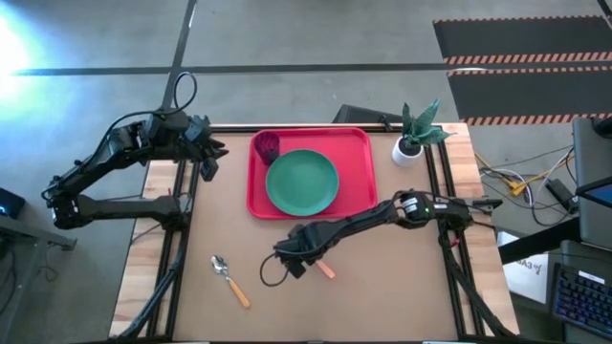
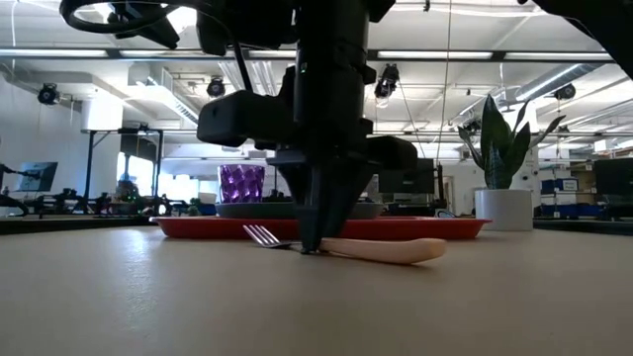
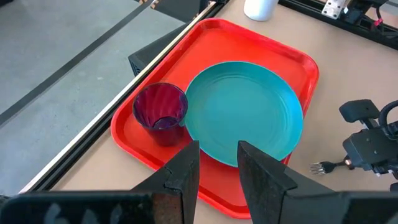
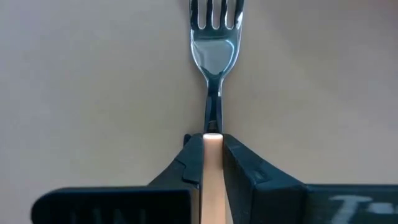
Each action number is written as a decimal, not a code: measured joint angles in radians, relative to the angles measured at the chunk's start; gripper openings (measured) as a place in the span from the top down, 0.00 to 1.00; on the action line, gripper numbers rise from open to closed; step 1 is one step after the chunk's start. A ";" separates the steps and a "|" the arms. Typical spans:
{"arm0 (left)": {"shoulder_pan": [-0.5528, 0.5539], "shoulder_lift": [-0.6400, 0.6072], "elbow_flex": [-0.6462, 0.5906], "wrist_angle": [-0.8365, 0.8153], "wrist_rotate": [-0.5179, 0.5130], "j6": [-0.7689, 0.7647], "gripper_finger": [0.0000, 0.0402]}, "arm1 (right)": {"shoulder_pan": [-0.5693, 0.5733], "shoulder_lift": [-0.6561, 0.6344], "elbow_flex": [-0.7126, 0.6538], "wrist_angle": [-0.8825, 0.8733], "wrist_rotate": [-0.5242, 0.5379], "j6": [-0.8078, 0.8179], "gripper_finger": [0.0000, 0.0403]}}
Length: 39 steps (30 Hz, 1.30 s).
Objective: Pick and place plate/cup/fork/spoon on tray
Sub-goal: Put the orange fork on the right side of the green plate on the orange tray
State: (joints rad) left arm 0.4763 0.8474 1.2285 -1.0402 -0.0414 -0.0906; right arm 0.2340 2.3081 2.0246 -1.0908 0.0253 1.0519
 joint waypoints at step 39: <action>0.000 -0.005 0.000 0.000 0.000 0.000 0.78 | -0.236 -0.194 0.230 -0.480 0.502 0.105 0.95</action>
State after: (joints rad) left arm 0.4759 0.8428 1.2285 -1.0401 -0.0414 -0.0902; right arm -0.0018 2.1138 2.2544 -1.5707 0.5270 1.1569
